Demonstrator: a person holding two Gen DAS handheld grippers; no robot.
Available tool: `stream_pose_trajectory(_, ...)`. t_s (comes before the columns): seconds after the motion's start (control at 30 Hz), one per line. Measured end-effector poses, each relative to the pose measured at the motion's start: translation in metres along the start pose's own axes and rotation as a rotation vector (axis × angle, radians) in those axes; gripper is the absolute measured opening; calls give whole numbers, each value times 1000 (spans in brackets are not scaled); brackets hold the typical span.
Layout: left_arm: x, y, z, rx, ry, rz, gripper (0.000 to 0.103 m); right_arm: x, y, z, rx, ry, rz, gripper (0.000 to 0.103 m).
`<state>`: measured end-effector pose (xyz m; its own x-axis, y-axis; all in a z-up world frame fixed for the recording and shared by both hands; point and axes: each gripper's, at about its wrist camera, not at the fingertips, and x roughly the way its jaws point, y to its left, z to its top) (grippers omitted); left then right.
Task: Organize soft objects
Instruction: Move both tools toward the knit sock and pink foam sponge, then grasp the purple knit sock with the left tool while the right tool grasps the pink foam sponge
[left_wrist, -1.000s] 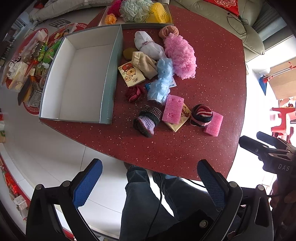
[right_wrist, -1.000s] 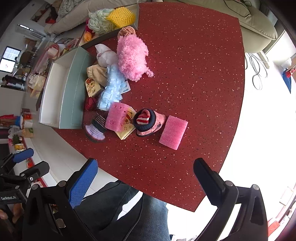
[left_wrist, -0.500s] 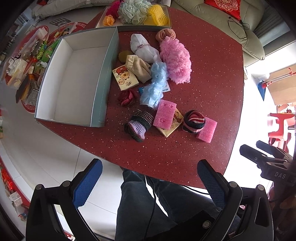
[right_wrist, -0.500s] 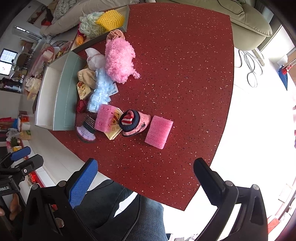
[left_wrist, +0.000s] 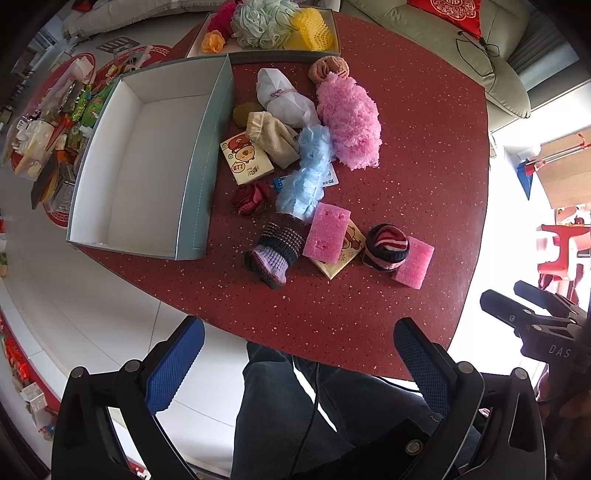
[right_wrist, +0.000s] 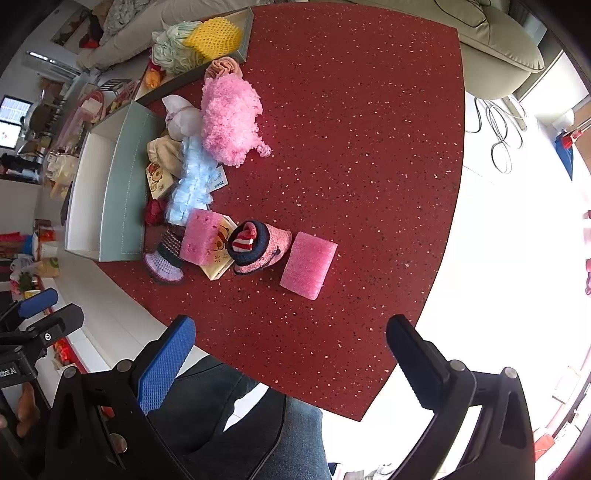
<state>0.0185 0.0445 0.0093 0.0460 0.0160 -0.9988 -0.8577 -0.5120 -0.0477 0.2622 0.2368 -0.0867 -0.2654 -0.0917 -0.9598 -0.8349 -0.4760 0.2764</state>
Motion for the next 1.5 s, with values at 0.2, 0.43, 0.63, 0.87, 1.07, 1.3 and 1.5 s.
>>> stream_pose_trajectory(0.2, 6, 0, 3, 0, 16, -5, 103, 3, -1, 1, 4, 22, -9, 103)
stream_pose_trajectory(0.43, 16, 3, 6, -15, 30, -46, 103, 7, -8, -1, 18, 45, -24, 103)
stream_pose_trajectory(0.63, 31, 13, 7, -40, 58, -58, 103, 10, -8, -1, 14, 54, -41, 103)
stream_pose_trajectory(0.87, 64, 9, 16, 50, 86, -74, 103, 20, -5, 0, 66, 45, -17, 103)
stream_pose_trajectory(1.07, 120, 14, 31, 144, 123, -102, 103, 44, 2, -11, 123, 78, -51, 103)
stream_pose_trajectory(1.3, 149, 40, 48, 210, 121, -62, 103, 73, 13, -31, 213, 89, -82, 103)
stream_pose_trajectory(1.5, 154, 62, 66, 320, 76, 55, 103, 95, 22, -34, 279, 77, -66, 103)
